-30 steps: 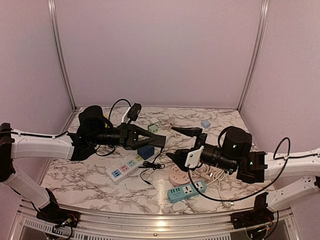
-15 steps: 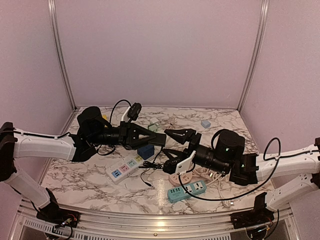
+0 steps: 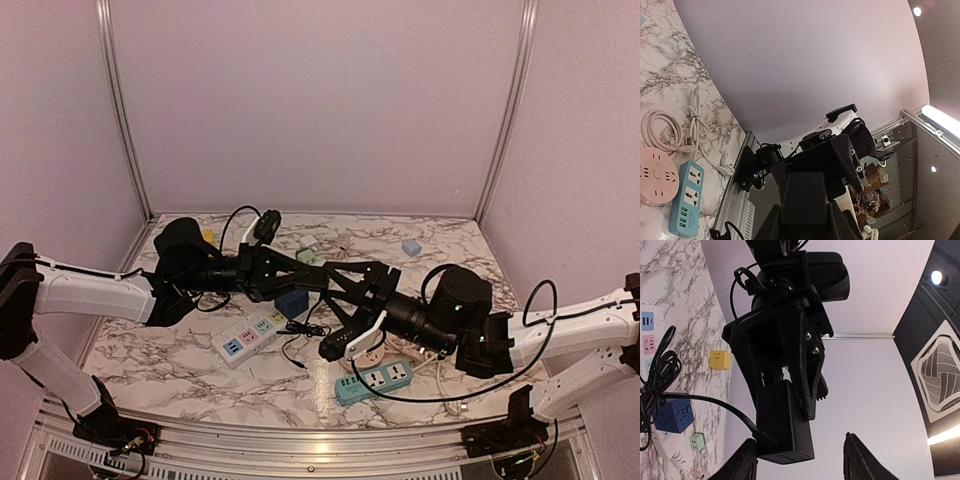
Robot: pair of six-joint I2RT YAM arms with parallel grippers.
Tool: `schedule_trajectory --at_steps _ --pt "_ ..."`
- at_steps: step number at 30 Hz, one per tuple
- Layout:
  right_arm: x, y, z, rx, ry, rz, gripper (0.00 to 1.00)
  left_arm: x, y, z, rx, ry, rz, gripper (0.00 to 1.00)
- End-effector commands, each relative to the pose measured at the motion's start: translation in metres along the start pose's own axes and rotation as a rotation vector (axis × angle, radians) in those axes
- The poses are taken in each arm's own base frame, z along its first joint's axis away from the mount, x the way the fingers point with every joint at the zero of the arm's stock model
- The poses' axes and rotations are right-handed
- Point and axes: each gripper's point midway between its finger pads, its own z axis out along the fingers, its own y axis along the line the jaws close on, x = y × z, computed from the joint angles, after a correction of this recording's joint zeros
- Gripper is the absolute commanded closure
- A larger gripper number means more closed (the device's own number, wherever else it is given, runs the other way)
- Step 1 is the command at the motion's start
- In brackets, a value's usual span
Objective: Insert the plug
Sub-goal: Pass from the left arm to the right
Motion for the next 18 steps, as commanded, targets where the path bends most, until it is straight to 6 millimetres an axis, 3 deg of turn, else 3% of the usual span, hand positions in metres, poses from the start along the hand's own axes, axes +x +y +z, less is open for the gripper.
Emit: schedule_trajectory --at_steps 1,13,16,18 --pt "-0.002 -0.008 0.002 0.014 0.002 -0.016 0.49 0.001 -0.005 -0.003 0.043 0.000 0.016 1.00" --pt "0.001 0.005 0.015 -0.042 0.033 -0.073 0.66 0.003 -0.006 -0.003 0.059 0.009 0.000 1.00" --pt "0.003 0.007 0.020 -0.061 0.047 -0.083 0.80 0.004 -0.004 -0.003 0.058 0.012 -0.006 1.00" --pt "0.004 0.010 0.023 -0.083 0.054 -0.088 0.94 0.005 -0.005 -0.003 0.061 0.012 -0.008 0.92"
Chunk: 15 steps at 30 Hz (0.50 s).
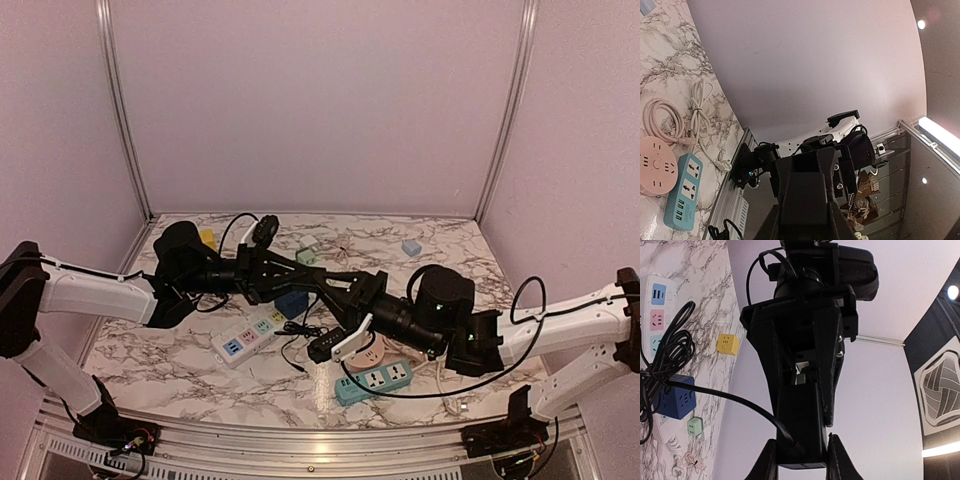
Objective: Insert the plug
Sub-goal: Pass from the left arm to the right
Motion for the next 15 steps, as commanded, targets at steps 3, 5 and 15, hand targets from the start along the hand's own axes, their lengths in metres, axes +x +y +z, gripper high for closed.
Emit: schedule_trajectory --at_steps 3,5,15 --pt "0.001 -0.008 0.012 -0.057 0.022 0.028 1.00 0.004 -0.016 0.000 0.061 0.019 0.081 0.68" --pt "-0.002 -0.005 0.013 -0.112 0.004 0.052 1.00 0.001 -0.020 -0.003 0.063 0.006 0.101 0.36" --pt "-0.020 0.020 0.026 -0.514 -0.003 0.306 1.00 -0.053 0.009 -0.082 -0.376 -0.210 0.266 0.01"
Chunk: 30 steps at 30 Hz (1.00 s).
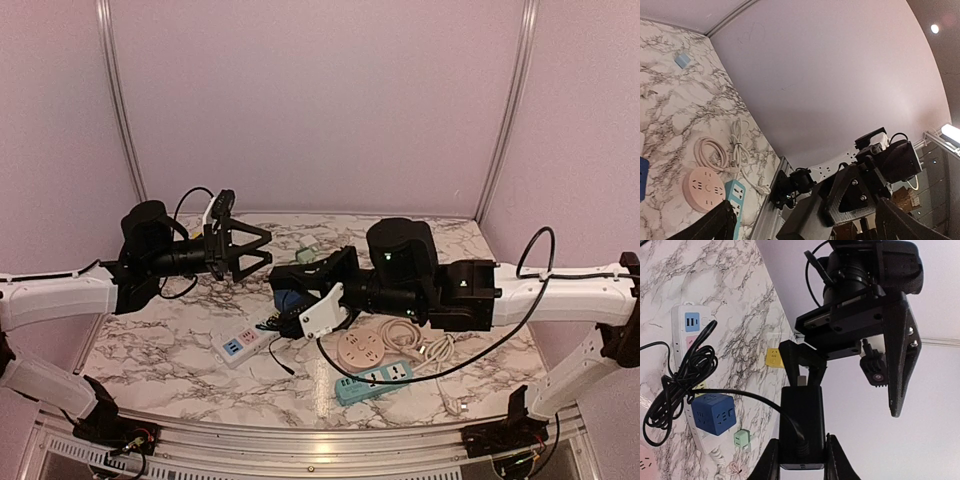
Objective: Insert the plug
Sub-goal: Pass from the left arm to the right, then insert the plug into the socket slot.
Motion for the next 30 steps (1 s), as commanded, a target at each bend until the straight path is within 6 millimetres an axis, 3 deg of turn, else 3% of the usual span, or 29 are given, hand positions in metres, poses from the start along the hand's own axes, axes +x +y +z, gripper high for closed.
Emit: schedule_trajectory --at_steps 1,6,13,20,30 --pt "-0.008 0.027 0.013 -0.256 0.017 0.155 1.00 -0.020 0.032 -0.042 -0.325 -0.082 0.145 0.01" --pt "-0.012 0.045 0.036 -0.445 0.071 0.213 1.00 -0.027 0.071 -0.102 -0.643 -0.186 0.155 0.01" --pt "-0.014 0.066 0.076 -0.597 0.137 0.211 1.00 -0.006 0.104 -0.150 -0.810 -0.264 0.082 0.01" --pt "0.003 0.099 0.113 -0.701 0.245 0.162 1.00 0.005 0.106 -0.171 -0.872 -0.297 0.101 0.01" --pt "0.034 0.123 0.141 -0.726 0.365 0.147 1.00 0.028 0.148 -0.186 -0.979 -0.272 0.069 0.01"
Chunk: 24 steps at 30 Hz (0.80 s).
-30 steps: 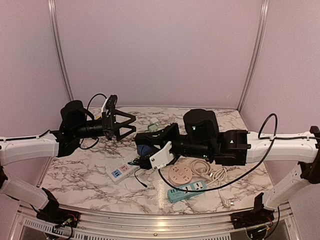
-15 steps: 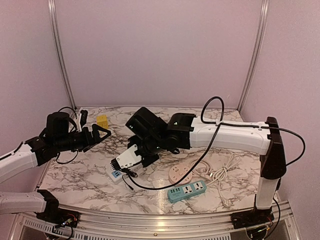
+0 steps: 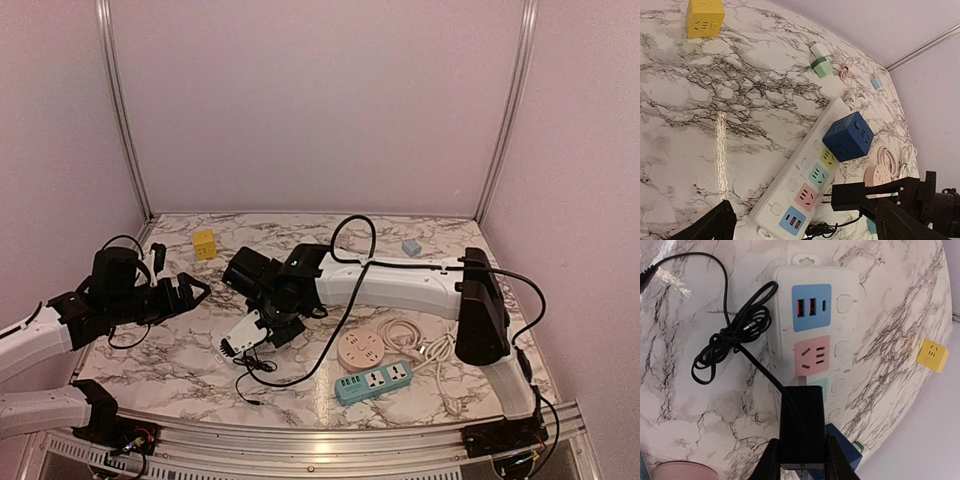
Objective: Insert the plug
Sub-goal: Insert the plug into the socket slot.
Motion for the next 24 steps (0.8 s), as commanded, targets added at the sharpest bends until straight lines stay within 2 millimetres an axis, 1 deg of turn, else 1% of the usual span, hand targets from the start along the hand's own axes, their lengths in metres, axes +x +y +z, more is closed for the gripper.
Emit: schedule_trajectory --at_steps 1,5,9,10,12,15,20,24 --pt "0.021 -0.019 -0.001 0.037 0.061 0.054 1.00 0.012 0.025 0.011 -0.083 0.016 0.014 0.01" --pt "0.032 -0.022 0.005 0.038 0.084 0.069 1.00 0.021 0.040 0.023 -0.133 0.044 0.028 0.01" --pt "0.037 -0.029 0.010 0.060 0.098 0.078 1.00 0.036 0.055 0.038 -0.165 0.089 0.027 0.03" --pt "0.038 -0.030 0.011 0.062 0.100 0.079 1.00 0.036 0.054 0.043 -0.153 0.086 0.028 0.05" --pt "0.039 -0.030 0.014 0.064 0.104 0.078 1.00 0.044 0.058 0.052 -0.151 0.115 0.025 0.10" --pt "0.036 -0.030 0.014 0.061 0.088 0.071 1.00 0.049 0.058 0.063 -0.142 0.145 0.034 0.16" --pt "0.028 -0.030 0.006 0.060 0.052 0.066 1.00 0.054 0.054 0.078 -0.122 0.184 0.056 0.18" --pt "0.025 -0.024 0.005 0.050 0.051 0.049 1.00 0.056 0.046 0.089 -0.097 0.205 0.086 0.19"
